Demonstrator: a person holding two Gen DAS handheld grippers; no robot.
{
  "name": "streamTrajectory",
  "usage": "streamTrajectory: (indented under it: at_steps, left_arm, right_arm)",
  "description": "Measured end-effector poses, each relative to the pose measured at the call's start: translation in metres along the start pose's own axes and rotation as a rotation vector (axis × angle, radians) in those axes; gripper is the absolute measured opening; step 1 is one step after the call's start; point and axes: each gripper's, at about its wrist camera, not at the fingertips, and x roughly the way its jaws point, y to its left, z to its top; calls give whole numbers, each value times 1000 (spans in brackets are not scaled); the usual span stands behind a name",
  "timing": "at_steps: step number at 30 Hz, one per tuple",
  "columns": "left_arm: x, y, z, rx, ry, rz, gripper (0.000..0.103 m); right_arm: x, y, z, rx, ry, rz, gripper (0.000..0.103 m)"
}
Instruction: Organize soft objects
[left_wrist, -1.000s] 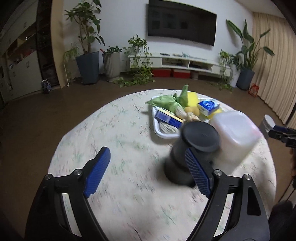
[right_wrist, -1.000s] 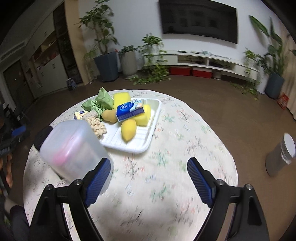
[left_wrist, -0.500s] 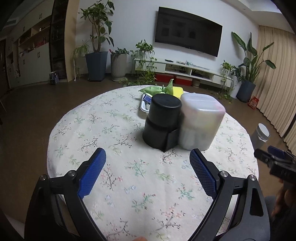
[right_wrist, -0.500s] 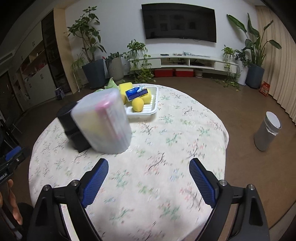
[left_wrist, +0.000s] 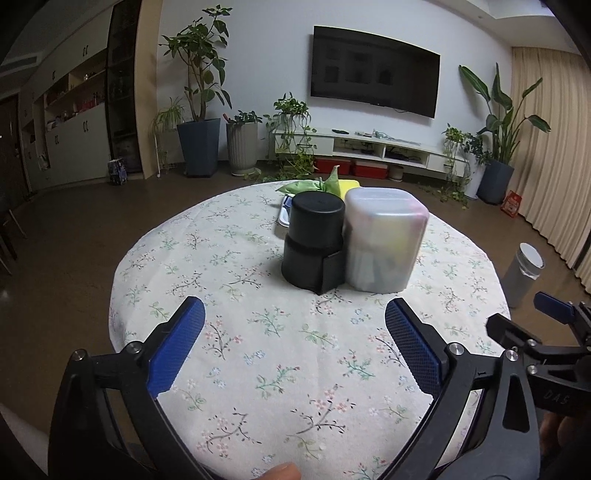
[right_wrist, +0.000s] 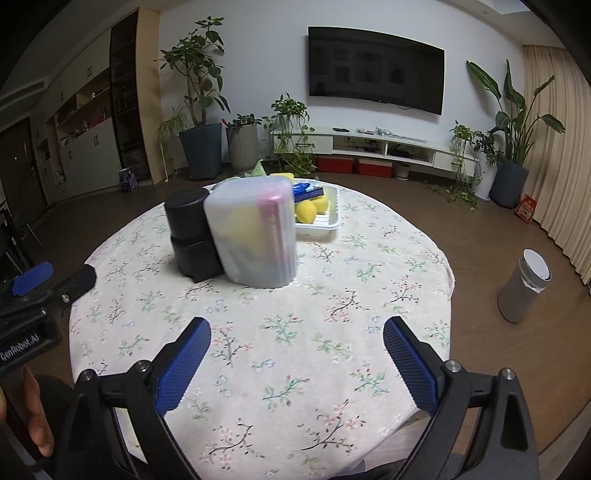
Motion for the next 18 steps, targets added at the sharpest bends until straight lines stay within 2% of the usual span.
streamTrajectory:
  at_steps: [4,18]
  left_arm:
    - [-4,-4,-2,8,-8,-23,100]
    - [-2,-15,-8,40,4,4,103]
  right_arm:
    - [-2,5,-3,1,0,7,97]
    - [-5,12,-5,0,3,0,98]
